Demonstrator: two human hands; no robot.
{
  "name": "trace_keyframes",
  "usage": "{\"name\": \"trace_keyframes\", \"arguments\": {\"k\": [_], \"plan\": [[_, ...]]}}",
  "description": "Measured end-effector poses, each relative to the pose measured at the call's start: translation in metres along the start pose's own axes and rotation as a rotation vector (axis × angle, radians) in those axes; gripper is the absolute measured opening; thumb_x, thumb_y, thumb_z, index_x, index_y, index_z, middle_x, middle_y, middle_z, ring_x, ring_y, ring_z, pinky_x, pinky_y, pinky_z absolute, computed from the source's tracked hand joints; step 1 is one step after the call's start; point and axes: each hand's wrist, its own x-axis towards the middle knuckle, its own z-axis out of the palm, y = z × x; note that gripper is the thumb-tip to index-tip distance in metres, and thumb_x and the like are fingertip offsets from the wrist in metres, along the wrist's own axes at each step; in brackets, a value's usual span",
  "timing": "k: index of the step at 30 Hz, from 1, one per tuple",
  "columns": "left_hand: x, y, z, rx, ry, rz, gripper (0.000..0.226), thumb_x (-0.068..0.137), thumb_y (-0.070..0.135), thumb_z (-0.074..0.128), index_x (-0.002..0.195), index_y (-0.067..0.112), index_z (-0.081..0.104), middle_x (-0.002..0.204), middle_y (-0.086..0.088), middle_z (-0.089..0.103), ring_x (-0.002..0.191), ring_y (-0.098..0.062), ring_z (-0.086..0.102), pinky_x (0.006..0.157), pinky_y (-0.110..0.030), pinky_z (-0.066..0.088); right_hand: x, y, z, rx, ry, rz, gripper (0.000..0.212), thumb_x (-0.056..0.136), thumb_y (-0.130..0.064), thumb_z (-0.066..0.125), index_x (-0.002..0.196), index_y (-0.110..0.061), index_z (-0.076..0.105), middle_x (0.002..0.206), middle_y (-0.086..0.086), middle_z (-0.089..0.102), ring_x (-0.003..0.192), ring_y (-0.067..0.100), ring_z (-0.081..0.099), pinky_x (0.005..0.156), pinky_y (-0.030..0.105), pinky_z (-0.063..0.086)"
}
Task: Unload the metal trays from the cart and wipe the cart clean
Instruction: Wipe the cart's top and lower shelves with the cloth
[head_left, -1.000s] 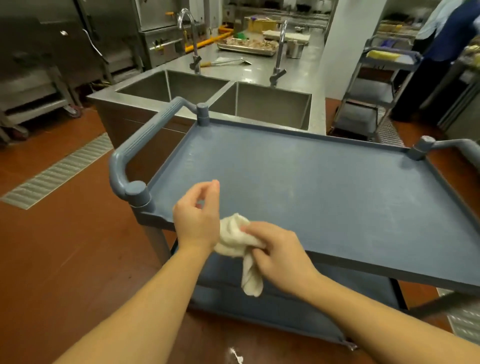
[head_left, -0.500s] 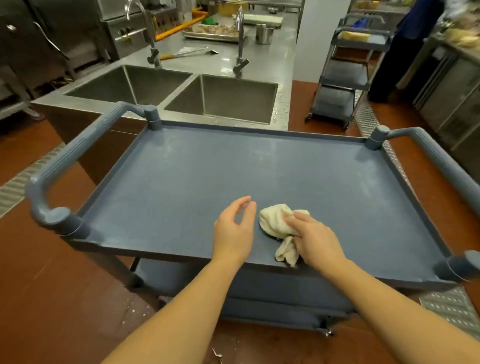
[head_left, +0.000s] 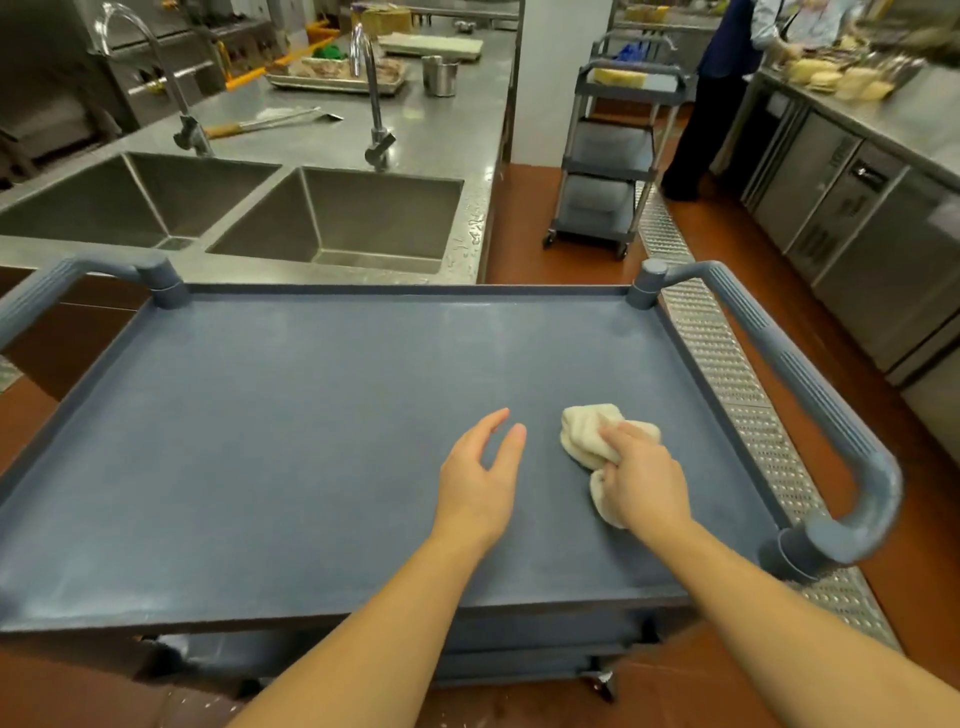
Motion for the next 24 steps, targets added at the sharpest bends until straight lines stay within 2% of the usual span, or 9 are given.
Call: {"name": "trace_keyframes", "arguments": {"k": [2, 4, 6, 9, 11, 15, 17, 22, 24], "plan": [[0.011, 0.0, -0.009, 0.006, 0.027, 0.005, 0.036, 0.092, 0.038, 0.056, 0.126, 0.026, 0.059, 0.13, 0.011, 0.057, 0.121, -0.002, 0.049, 0.103, -0.022, 0.035, 0.007, -0.028, 0.013, 0.043, -0.039, -0.047, 0.027, 0.087, -0.015, 0.046, 0.108, -0.027, 0.058, 0.111, -0.002, 0.058, 0.102, 0.029, 0.057, 0.078, 0.036, 0.046], [0.022, -0.002, -0.025, -0.004, 0.044, 0.002, 0.034, 0.093, 0.038, 0.056, 0.125, 0.028, 0.059, 0.13, 0.012, 0.057, 0.122, -0.002, 0.048, 0.104, -0.023, 0.035, 0.015, -0.057, 0.028, 0.108, -0.055, -0.081, 0.024, 0.092, -0.025, 0.045, 0.11, -0.03, 0.06, 0.116, -0.002, 0.059, 0.105, 0.025, 0.057, 0.079, 0.036, 0.044], [0.034, -0.006, -0.044, -0.013, 0.062, -0.006, 0.03, 0.092, 0.04, 0.055, 0.121, 0.035, 0.058, 0.129, 0.016, 0.057, 0.121, 0.001, 0.048, 0.099, -0.019, 0.035, 0.023, -0.088, 0.045, 0.086, -0.068, -0.202, 0.035, 0.091, -0.014, 0.045, 0.122, -0.023, 0.056, 0.126, 0.0, 0.053, 0.11, 0.028, 0.053, 0.083, 0.034, 0.044], [0.054, -0.012, -0.079, -0.007, 0.111, -0.018, 0.022, 0.092, 0.042, 0.054, 0.114, 0.043, 0.057, 0.125, 0.02, 0.057, 0.118, 0.003, 0.049, 0.09, -0.013, 0.033, 0.036, -0.134, 0.062, 0.146, -0.124, -0.221, 0.02, 0.085, -0.006, 0.039, 0.096, -0.02, 0.047, 0.101, -0.007, 0.046, 0.085, 0.022, 0.044, 0.061, 0.029, 0.033], [0.07, -0.016, -0.104, -0.018, 0.145, -0.028, 0.021, 0.093, 0.041, 0.053, 0.113, 0.042, 0.057, 0.125, 0.02, 0.057, 0.118, 0.002, 0.049, 0.09, -0.013, 0.033, 0.045, -0.168, 0.072, 0.145, -0.143, -0.246, 0.019, 0.086, -0.007, 0.038, 0.098, -0.016, 0.049, 0.102, -0.006, 0.045, 0.082, 0.018, 0.039, 0.062, 0.029, 0.03], [0.097, -0.024, -0.159, -0.048, 0.224, -0.047, 0.024, 0.093, 0.038, 0.054, 0.117, 0.036, 0.059, 0.125, 0.018, 0.058, 0.118, 0.0, 0.05, 0.095, -0.018, 0.035, 0.065, -0.233, 0.099, 0.175, -0.161, -0.321, 0.017, 0.091, -0.01, 0.039, 0.105, -0.013, 0.049, 0.112, 0.001, 0.049, 0.09, 0.024, 0.048, 0.066, 0.037, 0.045], [0.103, -0.031, -0.193, -0.035, 0.269, -0.064, 0.026, 0.093, 0.037, 0.054, 0.119, 0.033, 0.06, 0.124, 0.016, 0.059, 0.118, -0.001, 0.051, 0.095, -0.018, 0.035, 0.077, -0.271, 0.117, 0.176, -0.19, -0.373, 0.025, 0.094, -0.014, 0.041, 0.117, -0.016, 0.05, 0.119, -0.002, 0.047, 0.1, 0.026, 0.05, 0.071, 0.041, 0.049], [0.119, -0.054, -0.287, 0.053, 0.368, -0.099, 0.028, 0.093, 0.041, 0.053, 0.12, 0.039, 0.055, 0.122, 0.021, 0.054, 0.114, 0.005, 0.047, 0.089, -0.009, 0.032, 0.098, -0.371, 0.161, 0.202, -0.266, -0.458, 0.025, 0.092, -0.01, 0.042, 0.117, -0.016, 0.046, 0.126, 0.001, 0.045, 0.103, 0.026, 0.048, 0.077, 0.045, 0.051], [0.121, -0.056, -0.309, 0.073, 0.392, -0.099, 0.024, 0.093, 0.04, 0.052, 0.117, 0.044, 0.052, 0.119, 0.026, 0.052, 0.11, 0.011, 0.046, 0.086, -0.003, 0.031, 0.105, -0.403, 0.174, 0.224, -0.269, -0.484, 0.028, 0.092, -0.007, 0.043, 0.119, -0.015, 0.046, 0.133, 0.007, 0.042, 0.105, 0.024, 0.045, 0.084, 0.04, 0.047]]}}
